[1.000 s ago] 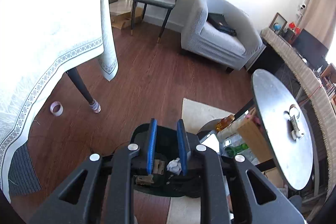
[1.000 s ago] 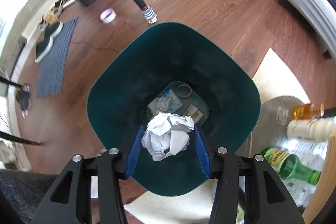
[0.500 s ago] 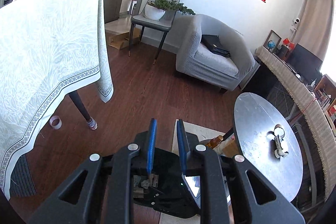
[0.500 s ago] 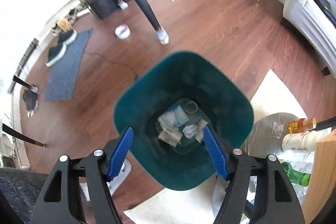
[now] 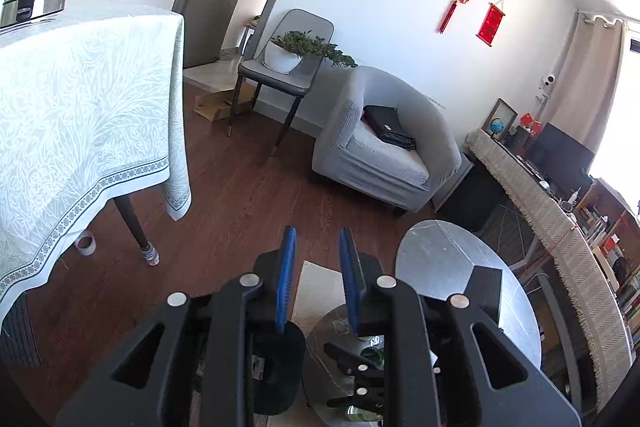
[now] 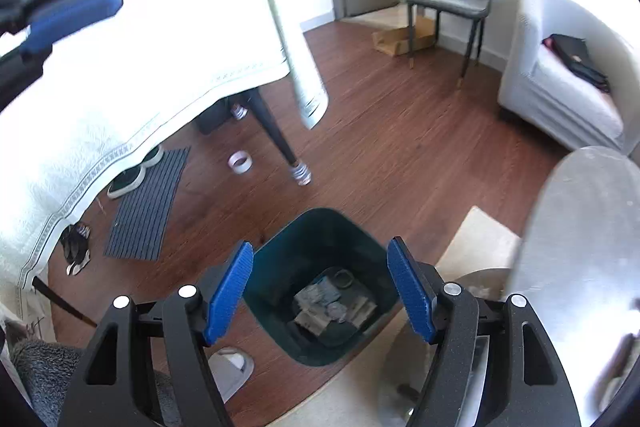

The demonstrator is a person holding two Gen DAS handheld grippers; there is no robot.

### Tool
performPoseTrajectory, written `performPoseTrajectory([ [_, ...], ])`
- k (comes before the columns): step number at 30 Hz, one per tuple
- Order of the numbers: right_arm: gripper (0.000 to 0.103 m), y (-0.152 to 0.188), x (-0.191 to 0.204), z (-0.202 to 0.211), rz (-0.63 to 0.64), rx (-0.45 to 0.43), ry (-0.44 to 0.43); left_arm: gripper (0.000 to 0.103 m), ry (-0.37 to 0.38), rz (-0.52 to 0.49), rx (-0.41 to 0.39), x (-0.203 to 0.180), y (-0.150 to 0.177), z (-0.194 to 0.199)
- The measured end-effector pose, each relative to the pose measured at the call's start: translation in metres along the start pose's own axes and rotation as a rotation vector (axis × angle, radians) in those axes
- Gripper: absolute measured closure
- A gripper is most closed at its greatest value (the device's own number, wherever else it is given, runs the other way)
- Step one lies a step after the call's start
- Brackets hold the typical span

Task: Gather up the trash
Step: 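Move both tools back toward the tape roll and black package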

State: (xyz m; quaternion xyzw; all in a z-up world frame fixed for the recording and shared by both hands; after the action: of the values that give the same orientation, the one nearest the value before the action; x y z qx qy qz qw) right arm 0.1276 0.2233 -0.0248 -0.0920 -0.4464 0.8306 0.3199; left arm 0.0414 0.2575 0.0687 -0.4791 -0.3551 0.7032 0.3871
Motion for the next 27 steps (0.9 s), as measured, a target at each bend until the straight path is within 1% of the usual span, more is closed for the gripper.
performPoseTrajectory([
  [2, 0.033, -0.007, -0.016, 0.018, -0.009, -0.034, 0.027, 0.074, 0.019, -0.002, -0.004, -0.013, 0.002, -0.001],
  [6, 0.033, -0.018, -0.051, 0.057, -0.026, -0.109, 0.083, 0.071, 0.06, -0.019, 0.005, -0.041, 0.012, -0.009],
  [7, 0.033, -0.02, -0.062, 0.066, -0.032, -0.124, 0.101, 0.069, 0.068, -0.027, 0.01, -0.048, 0.015, -0.011],
  [10, 0.033, -0.021, -0.093, 0.089, -0.055, -0.154, 0.154, 0.067, 0.092, -0.066, 0.029, -0.07, 0.028, -0.02],
  [14, 0.033, -0.016, -0.133, 0.113, -0.085, -0.176, 0.217, 0.061, 0.142, -0.123, 0.062, -0.103, 0.047, -0.034],
  [18, 0.033, -0.008, -0.174, 0.132, -0.129, -0.188, 0.266, 0.058, 0.195, -0.179, 0.1, -0.133, 0.066, -0.048],
  [19, 0.033, -0.006, -0.183, 0.135, -0.142, -0.191, 0.276, 0.057, 0.203, -0.191, 0.108, -0.138, 0.071, -0.051],
  [22, 0.033, 0.001, -0.212, 0.149, -0.187, -0.206, 0.301, 0.055, 0.203, -0.278, 0.115, -0.157, 0.087, -0.06],
  [24, 0.032, 0.006, -0.227, 0.153, -0.214, -0.211, 0.308, 0.054, 0.227, -0.29, 0.134, -0.166, 0.096, -0.068],
  [27, 0.032, 0.013, -0.248, 0.157, -0.237, -0.201, 0.334, 0.051, 0.283, -0.284, 0.177, -0.18, 0.112, -0.079],
])
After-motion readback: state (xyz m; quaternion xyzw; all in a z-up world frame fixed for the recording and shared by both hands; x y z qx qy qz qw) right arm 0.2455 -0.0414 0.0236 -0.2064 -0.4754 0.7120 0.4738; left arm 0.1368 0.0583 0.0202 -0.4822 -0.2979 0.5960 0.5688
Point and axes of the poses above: each gripper's, at about its wrist camera, not at the fingertips, and z roughly against the way its jaws point, x to its left, y to its underside, the point moved 5 cm from there along -z, roughly the way its jaws point, and after that the axes turned 15 degrees about -x, right-handed, at the moved point
